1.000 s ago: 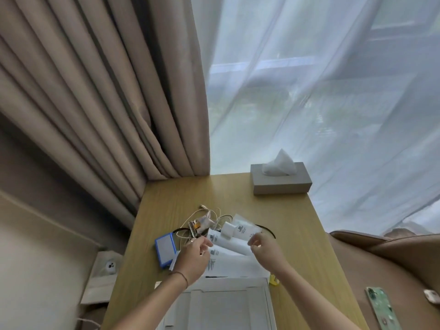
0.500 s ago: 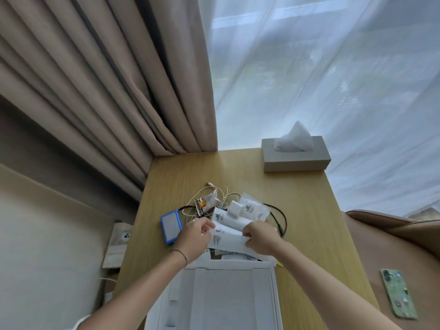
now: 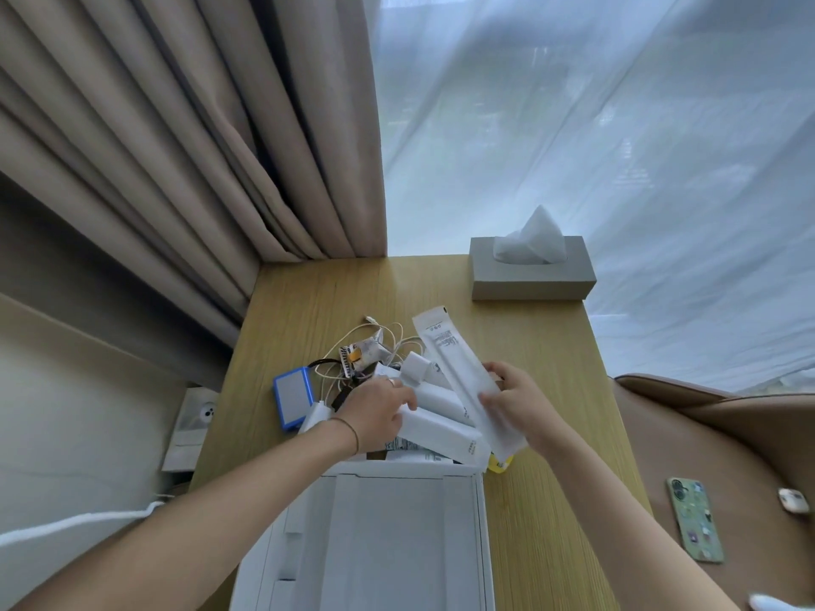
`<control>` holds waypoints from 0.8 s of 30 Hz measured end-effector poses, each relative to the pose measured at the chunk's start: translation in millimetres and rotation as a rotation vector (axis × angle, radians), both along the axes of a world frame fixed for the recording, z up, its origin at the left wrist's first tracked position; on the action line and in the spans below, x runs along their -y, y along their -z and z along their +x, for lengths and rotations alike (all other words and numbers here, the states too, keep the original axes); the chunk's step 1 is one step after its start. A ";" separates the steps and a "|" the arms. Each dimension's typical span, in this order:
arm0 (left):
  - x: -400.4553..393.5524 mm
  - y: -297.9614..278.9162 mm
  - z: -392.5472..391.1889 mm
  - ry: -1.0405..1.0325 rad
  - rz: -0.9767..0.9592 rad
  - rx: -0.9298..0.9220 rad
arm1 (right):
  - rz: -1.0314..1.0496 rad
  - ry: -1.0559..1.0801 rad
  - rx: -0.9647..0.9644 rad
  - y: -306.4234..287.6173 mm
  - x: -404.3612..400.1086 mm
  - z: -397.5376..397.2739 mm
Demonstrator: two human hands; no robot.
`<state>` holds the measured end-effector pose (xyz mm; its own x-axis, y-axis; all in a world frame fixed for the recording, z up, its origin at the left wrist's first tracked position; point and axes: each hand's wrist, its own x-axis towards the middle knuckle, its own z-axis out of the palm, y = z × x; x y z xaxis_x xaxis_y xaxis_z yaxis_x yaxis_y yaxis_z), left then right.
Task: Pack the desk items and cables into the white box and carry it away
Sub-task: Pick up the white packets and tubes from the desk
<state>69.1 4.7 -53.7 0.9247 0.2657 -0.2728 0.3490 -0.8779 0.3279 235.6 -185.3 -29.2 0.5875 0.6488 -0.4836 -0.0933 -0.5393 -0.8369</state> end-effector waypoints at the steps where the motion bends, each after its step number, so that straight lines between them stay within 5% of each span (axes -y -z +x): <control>1: 1.8 1.8 5.5 0.073 0.040 -0.041 | 0.031 0.013 -0.040 -4.4 2.7 -1.1; 9: 12.0 15.9 29.4 0.349 0.227 -0.213 | 0.178 0.105 -0.189 -22.5 18.4 -13.3; 18: 9.7 17.7 20.8 0.152 0.045 -0.071 | 0.288 0.083 -0.194 -43.8 26.9 -35.8; 24: 8.3 -16.8 4.9 -0.128 -0.110 0.239 | 0.282 0.086 -0.165 -57.5 27.9 -59.4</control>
<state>74.1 -3.6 -36.9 0.9272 0.3649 -0.0847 0.3556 -0.7863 0.5052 176.2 -213.2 28.2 0.5745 0.7220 -0.3856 -0.2754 -0.2731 -0.9217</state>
